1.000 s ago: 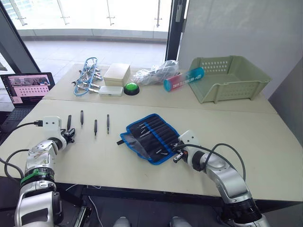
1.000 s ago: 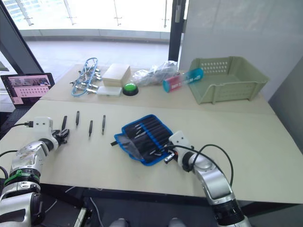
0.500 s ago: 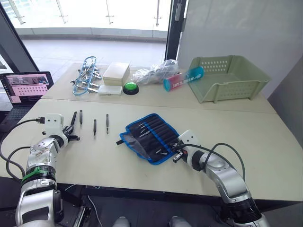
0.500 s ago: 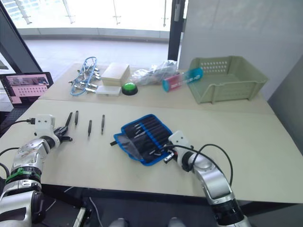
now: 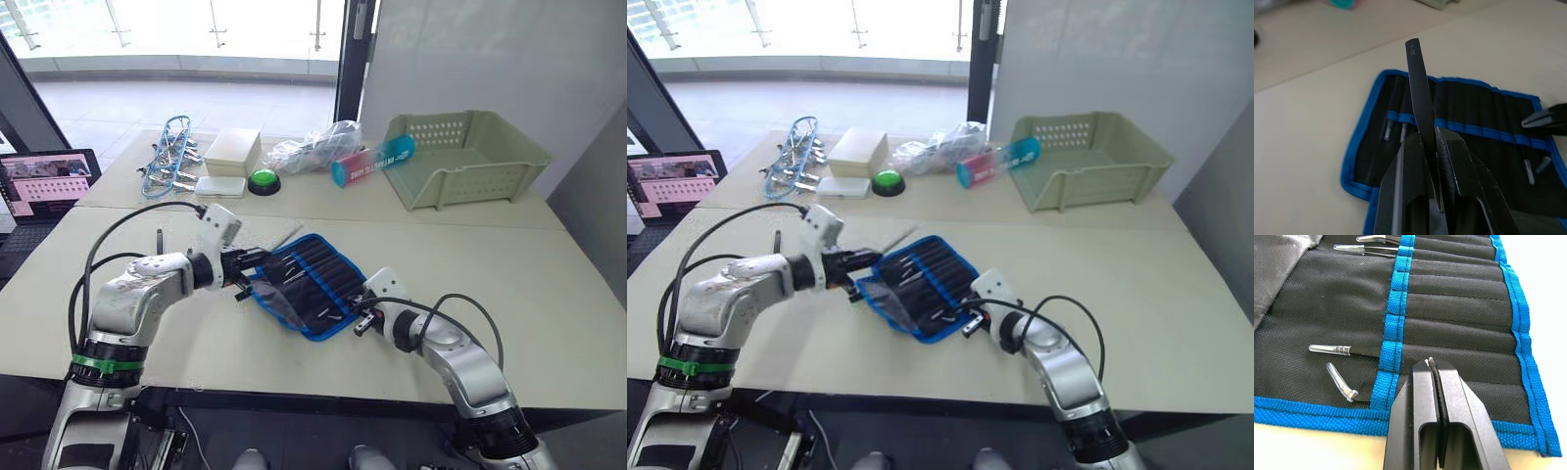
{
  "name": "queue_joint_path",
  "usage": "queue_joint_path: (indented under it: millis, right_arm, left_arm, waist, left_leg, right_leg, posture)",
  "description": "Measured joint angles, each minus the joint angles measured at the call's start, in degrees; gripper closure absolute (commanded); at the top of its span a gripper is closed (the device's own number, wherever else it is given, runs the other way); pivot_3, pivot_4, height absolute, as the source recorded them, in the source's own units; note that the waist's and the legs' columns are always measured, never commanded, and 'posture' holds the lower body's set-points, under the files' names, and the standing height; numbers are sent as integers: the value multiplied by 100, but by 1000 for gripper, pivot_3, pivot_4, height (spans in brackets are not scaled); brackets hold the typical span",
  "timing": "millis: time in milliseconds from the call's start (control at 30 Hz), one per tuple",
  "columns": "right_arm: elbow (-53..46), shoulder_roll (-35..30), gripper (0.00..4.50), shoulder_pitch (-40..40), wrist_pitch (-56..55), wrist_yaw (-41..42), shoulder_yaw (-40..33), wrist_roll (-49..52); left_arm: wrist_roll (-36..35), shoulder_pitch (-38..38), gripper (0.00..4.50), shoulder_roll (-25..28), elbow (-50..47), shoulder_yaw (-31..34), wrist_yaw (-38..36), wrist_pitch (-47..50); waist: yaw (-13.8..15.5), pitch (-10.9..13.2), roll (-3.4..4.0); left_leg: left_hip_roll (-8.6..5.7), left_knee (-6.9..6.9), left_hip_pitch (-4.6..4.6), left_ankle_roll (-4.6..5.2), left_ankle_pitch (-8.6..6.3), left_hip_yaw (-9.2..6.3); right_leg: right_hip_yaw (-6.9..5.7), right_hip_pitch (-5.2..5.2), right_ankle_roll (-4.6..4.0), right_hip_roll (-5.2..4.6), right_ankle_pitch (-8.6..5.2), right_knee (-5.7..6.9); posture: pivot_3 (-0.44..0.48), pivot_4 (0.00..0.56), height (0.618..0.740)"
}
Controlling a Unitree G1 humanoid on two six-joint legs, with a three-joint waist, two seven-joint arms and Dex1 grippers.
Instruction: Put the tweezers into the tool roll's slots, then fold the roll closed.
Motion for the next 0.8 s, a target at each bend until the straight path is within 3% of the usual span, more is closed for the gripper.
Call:
queue_joint_path:
  millis: [200,433,800]
  right_arm:
    - [-10,30,4500,26,0,-39,-22,0]
    - [-43,73,4500,60,0,-93,-36,-1]
    - [-56,156,4500,100,0,-132,-45,-1]
  left_arm:
    - [127,-244,4429,560,123,-833,-519,594]
    - [239,-571,4429,883,111,-1333,-1006,806]
    - [752,-1150,4429,817,541,-1803,-986,1051]
  waist:
    - [8,5,3]
    - [4,10,8]
    - [2,12,9]
  left_leg:
    - [0,2,-2,0,0,-1]
    - [0,1,-4,0,0,-1]
    - [0,2,-5,0,0,-1]
  right_leg:
    - [0,0,1,0,0,-2]
    - [0,-2,1,0,-1,-2]
    - [0,-4,1,0,-1,-2]
  posture:
    - [0,150,740]
    - [0,150,740]
    - [0,150,740]
